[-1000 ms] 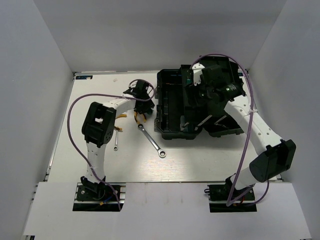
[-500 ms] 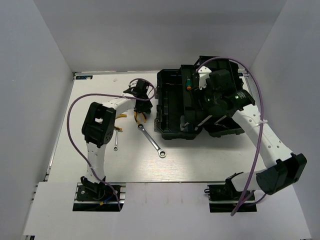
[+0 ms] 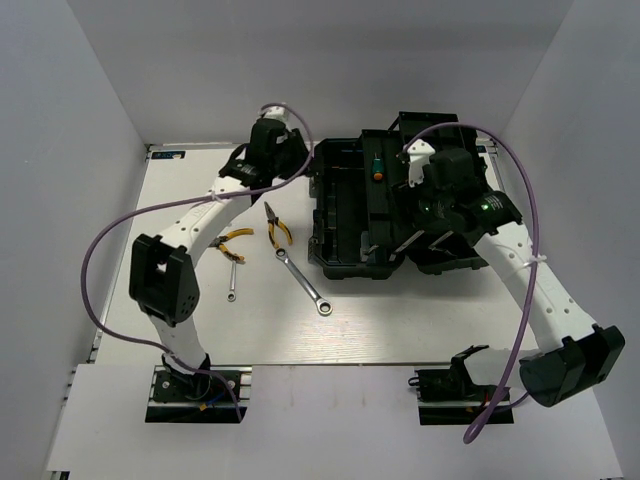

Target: Sort the tools into containers

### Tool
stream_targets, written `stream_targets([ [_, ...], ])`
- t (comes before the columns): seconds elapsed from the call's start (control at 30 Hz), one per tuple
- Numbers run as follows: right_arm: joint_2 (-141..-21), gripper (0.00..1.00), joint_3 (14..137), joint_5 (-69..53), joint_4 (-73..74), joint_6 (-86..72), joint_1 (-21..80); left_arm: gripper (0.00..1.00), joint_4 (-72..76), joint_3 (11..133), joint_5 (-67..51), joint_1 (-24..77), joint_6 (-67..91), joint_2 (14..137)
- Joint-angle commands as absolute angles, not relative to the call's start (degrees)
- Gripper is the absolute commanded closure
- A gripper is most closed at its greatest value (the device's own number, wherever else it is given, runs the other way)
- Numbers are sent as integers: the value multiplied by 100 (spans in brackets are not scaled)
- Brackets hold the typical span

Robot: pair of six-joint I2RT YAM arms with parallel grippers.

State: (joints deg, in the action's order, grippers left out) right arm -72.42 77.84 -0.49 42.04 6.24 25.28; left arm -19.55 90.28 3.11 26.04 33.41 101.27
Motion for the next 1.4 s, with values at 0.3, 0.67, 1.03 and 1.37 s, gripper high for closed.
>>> stream_targets([
  [0.3, -6671, 32, 7375, 940, 3779, 624, 2215, 100, -1618, 11004, -2470, 3489, 2812, 11399],
  [0.67, -6495, 32, 7260, 624, 3771, 510, 1969, 90, -1704, 11275, -1644, 3954, 3094, 11988],
  [1.03, -6442, 32, 7181, 308, 3911, 501, 1872, 42, -2250, 11812, -738, 4166, 2979, 12410],
  [1.37, -6443, 26, 7225, -403, 4122, 816, 1872, 24, -2435, 12217, -608, 4166, 2875, 11832],
])
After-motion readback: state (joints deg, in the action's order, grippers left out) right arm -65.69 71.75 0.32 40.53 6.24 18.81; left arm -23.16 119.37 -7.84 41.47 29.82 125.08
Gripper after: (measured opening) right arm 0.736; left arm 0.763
